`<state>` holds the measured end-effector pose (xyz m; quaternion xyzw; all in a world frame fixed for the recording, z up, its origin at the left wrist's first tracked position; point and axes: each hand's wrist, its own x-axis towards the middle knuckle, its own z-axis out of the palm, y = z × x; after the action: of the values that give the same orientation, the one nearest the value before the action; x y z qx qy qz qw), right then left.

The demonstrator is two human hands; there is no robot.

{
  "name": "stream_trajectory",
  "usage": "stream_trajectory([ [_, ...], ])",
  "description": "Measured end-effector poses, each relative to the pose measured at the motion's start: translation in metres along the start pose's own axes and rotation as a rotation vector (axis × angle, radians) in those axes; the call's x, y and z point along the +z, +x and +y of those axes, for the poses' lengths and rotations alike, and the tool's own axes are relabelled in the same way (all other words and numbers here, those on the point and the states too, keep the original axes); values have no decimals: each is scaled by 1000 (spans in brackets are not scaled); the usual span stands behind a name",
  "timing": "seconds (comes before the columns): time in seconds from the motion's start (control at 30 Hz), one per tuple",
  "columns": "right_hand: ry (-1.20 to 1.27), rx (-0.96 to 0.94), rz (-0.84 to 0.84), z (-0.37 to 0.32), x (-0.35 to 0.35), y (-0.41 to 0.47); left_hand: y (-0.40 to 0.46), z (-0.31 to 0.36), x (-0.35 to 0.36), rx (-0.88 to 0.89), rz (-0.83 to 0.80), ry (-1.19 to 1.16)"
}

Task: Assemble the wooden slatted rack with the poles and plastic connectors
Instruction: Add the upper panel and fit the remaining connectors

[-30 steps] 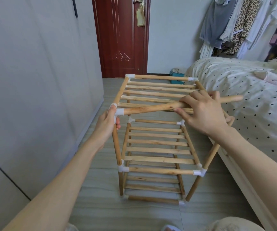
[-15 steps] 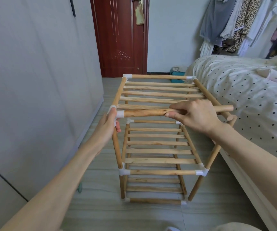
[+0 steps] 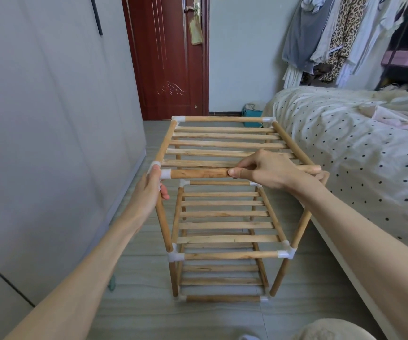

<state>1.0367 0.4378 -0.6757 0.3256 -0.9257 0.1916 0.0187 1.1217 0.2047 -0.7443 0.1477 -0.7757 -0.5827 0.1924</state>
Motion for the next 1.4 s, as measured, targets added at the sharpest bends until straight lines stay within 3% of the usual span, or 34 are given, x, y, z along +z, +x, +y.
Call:
stream_trajectory([
  [0.17,-218,-81,154,-6,11,-10,0,-2,1,58,-8,86],
  [0.33,-271,-319,353,-29,51,-26,-10,-3,-10,77,-83,168],
  [0.43,-334,-486,310,-48,81,-40,-18,-10,-27,65,-147,290],
  [0.53,-261,-589,113,-65,111,-49,-24,-19,-48,29,-225,322],
  [0.73,-154,-494,-313,-111,174,-17,-19,-53,-87,-39,-308,515],
  [0.97,41,-211,-566,-150,294,60,10,-165,-133,-248,-489,714],
  [1.1,70,-55,-654,-152,382,113,16,-267,-153,-378,-463,740],
  [1.23,-4,35,-683,-142,465,164,13,-374,-154,-396,-459,872],
  [1.4,-124,-16,-580,-127,528,216,15,-450,-150,-474,-554,1043],
])
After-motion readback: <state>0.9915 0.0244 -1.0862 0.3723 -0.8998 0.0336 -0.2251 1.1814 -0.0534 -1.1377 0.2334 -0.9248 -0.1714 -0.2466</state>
